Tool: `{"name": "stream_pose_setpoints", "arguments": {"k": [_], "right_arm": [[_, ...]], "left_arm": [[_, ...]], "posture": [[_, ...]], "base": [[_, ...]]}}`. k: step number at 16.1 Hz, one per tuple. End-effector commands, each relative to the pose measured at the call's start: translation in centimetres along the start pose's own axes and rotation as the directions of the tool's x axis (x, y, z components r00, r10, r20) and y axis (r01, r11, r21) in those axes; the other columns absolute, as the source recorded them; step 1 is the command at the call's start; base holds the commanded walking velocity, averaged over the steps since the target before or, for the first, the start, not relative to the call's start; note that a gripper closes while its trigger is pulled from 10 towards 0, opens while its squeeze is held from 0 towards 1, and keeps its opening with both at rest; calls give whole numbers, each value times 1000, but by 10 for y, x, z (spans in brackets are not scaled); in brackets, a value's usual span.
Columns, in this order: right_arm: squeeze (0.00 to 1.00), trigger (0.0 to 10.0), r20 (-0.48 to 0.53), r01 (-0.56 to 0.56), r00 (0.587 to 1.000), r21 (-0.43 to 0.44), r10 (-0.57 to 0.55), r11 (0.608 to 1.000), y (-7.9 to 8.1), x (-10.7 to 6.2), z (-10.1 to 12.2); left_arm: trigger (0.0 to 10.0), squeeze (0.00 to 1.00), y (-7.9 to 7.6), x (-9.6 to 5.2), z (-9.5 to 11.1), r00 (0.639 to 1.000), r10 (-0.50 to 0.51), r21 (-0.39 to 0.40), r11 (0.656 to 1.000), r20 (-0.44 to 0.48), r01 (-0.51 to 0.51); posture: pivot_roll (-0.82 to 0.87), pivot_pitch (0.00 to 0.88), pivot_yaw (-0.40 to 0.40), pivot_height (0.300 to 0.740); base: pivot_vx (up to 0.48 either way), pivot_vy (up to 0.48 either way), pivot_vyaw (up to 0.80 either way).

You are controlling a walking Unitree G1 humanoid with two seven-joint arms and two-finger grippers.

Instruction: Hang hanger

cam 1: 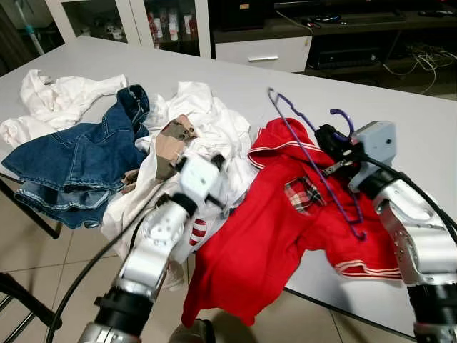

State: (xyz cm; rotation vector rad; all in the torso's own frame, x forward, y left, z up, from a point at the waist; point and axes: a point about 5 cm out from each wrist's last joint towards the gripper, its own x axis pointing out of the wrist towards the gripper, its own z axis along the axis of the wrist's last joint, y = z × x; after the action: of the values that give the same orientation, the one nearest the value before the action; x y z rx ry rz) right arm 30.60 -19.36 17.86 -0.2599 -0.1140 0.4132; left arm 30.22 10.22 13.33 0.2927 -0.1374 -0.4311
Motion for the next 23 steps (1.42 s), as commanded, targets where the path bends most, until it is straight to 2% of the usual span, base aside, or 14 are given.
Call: {"name": "stream_pose_setpoints", "arguments": {"k": [1, 3, 4, 7, 12, 13, 16, 18, 19, 20, 23], "right_arm": [[0, 10000, -8, 29, 1000, -33, -29, 999, -5, 1, 1], [0, 10000, -11, 64, 998, -96, -66, 993, -11, 1, 2], [0, 10000, -9, 71, 997, -102, -72, 992, -13, 1, 3], [0, 10000, -3, 73, 997, -111, -74, 991, -13, 2, 3], [0, 10000, 4, 66, 998, -117, -66, 991, -10, 3, 3], [0, 10000, 5, 66, 998, -116, -66, 991, -10, 3, 3], [0, 10000, 7, 65, 998, -113, -65, 991, -9, 2, 2], [0, 10000, 9, 62, 998, -111, -62, 992, -8, 3, 3], [0, 10000, 10, 62, 998, -110, -61, 992, -8, 4, 3], [0, 10000, 11, 62, 998, -109, -61, 992, -8, 4, 3], [0, 10000, 13, 60, 998, -107, -59, 992, -8, 5, 3]], "left_arm": [[10000, 0, 8, 0, 0, 999, 49, -19, 999, -11, -50], [10000, 0, 19, -1, -4, 988, 147, -35, 988, -44, -148], [10000, 0, 26, -2, -7, 977, 200, -58, 977, -72, -205], [10000, 0, 45, -5, -20, 924, 340, -129, 923, -172, -364], [10000, 0, 35, -3, -35, 919, 267, -151, 936, -290, -319], [10000, 1000, 32, -4, -37, 925, 238, -161, 942, -297, -294], [10000, 1000, 26, -6, -39, 930, 183, -145, 960, -320, -238], [10000, 1000, 25, -5, -42, 920, 171, -146, 961, -354, -235], [10000, 773, 25, -5, -46, 908, 171, -149, 959, -383, -243], [10000, 0, 24, -4, -47, 906, 157, -152, 961, -394, -233], [10000, 0, 22, -4, -49, 899, 134, -169, 961, -417, -221]], "posture": [[32, 16, 42, 740], [32, 10, 42, 740], [32, 10, 42, 740], [28, 4, 43, 740], [27, 1, 43, 740], [27, 1, 43, 740], [26, 7, 41, 740], [29, 6, 41, 740], [29, 6, 41, 740], [29, 6, 41, 740], [29, 3, 41, 740]], "base": [[0, 0, 0], [0, 0, 0], [0, 0, 0], [0, 0, 0], [0, 0, 0], [0, 0, 0], [0, 0, 0], [0, 0, 0], [0, 0, 0], [0, 0, 0], [0, 0, 0]]}}
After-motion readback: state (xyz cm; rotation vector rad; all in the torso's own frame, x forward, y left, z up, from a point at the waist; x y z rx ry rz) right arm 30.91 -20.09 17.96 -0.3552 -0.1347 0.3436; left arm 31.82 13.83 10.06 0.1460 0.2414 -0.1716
